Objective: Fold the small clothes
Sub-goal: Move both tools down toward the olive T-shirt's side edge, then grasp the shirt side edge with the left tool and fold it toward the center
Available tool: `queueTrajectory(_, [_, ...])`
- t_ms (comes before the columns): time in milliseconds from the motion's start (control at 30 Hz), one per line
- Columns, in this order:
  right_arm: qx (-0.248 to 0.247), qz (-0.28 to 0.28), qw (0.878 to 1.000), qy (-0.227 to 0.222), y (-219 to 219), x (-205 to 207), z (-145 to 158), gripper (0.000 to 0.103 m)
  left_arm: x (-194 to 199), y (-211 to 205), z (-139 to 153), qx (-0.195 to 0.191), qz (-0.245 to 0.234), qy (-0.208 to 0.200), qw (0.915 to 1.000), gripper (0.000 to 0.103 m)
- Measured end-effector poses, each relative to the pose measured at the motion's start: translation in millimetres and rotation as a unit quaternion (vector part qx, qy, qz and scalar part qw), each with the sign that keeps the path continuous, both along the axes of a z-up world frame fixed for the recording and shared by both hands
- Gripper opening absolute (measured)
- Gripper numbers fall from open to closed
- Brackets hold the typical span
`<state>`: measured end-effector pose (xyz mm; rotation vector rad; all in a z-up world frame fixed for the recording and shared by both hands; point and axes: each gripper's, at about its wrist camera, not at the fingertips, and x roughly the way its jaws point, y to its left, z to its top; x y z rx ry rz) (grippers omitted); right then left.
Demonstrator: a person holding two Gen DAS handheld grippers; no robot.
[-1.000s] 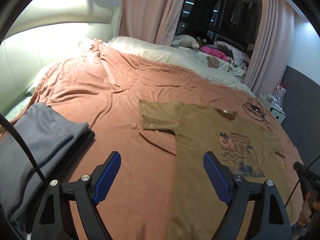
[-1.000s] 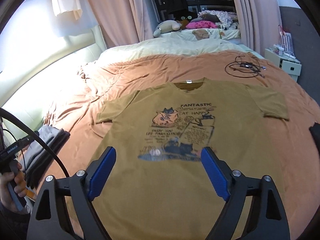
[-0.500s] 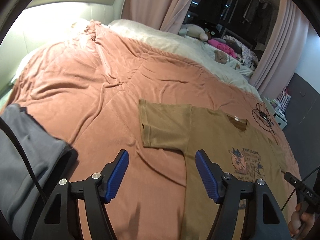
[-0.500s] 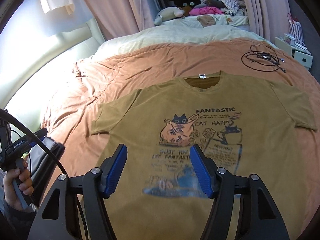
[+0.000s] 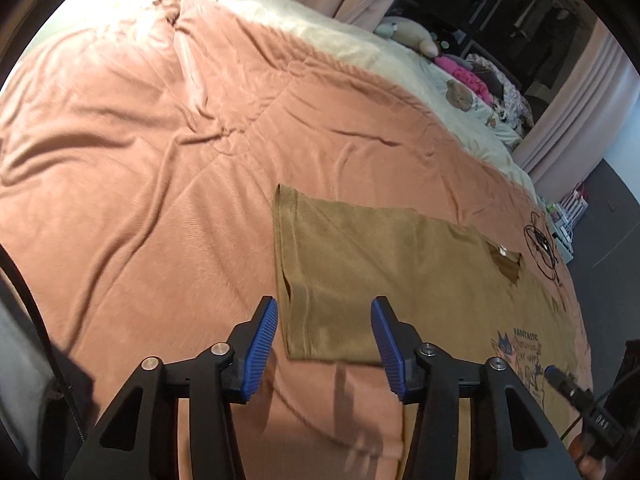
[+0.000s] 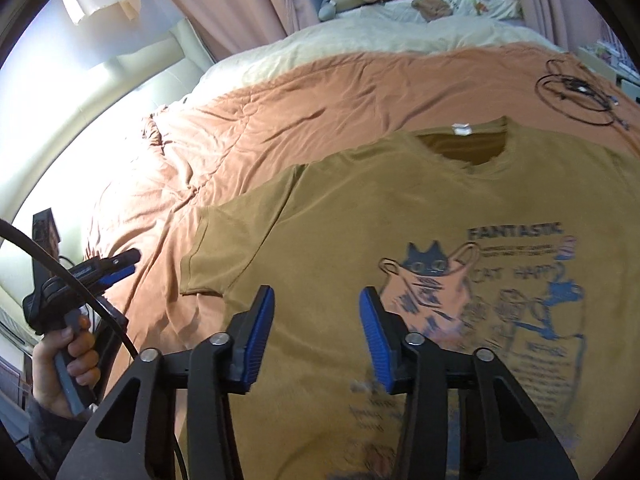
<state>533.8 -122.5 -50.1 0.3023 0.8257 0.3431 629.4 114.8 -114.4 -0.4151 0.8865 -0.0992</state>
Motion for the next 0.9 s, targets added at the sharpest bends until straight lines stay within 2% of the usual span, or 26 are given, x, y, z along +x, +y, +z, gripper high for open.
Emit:
queueTrajectory(333, [0.02, 0.013, 0.999, 0.027, 29, 62, -27, 0.037, 58, 9, -51, -0.033, 0.003, 0.052, 0.9981, 0.047])
queueTrajectory(433, [0.03, 0.011, 0.999, 0.034, 33, 75, -35, 0.035, 68, 5, -65, -0.016, 0.001, 0.068, 0.9975, 0.047])
queueTrajectory(467, [0.033, 0.012, 0.999, 0.037, 35, 79, -37, 0.031, 72, 5, -69, -0.014, 0.0, 0.072, 0.9973, 0.046])
queueTrajectory(500, [0.037, 0.013, 0.998, 0.039, 39, 84, -40, 0.029, 75, 5, -71, -0.011, 0.0, 0.071, 0.9974, 0.043])
queueTrajectory(567, [0.041, 0.018, 0.998, 0.044, 46, 92, -44, 0.026, 80, 4, -67, 0.004, 0.0, 0.075, 0.9971, 0.03])
queueTrajectory(600, [0.041, 0.021, 0.998, 0.046, 49, 95, -45, 0.023, 81, 5, -66, 0.002, -0.002, 0.08, 0.9968, 0.013])
queueTrajectory(633, [0.043, 0.025, 0.998, 0.049, 53, 98, -46, 0.022, 82, 6, -65, -0.013, -0.007, 0.082, 0.9965, 0.006])
queueTrajectory(667, [0.045, 0.029, 0.997, 0.05, 57, 102, -46, 0.021, 82, 6, -63, -0.02, -0.01, 0.081, 0.9964, 0.006])
queueTrajectory(767, [0.055, 0.041, 0.996, 0.055, 72, 116, -47, 0.019, 77, 3, -49, -0.009, -0.016, 0.065, 0.9977, 0.005])
queueTrajectory(900, [0.069, 0.047, 0.994, 0.075, 85, 133, -61, 0.019, 73, 1, -30, -0.011, -0.018, 0.05, 0.9985, 0.005])
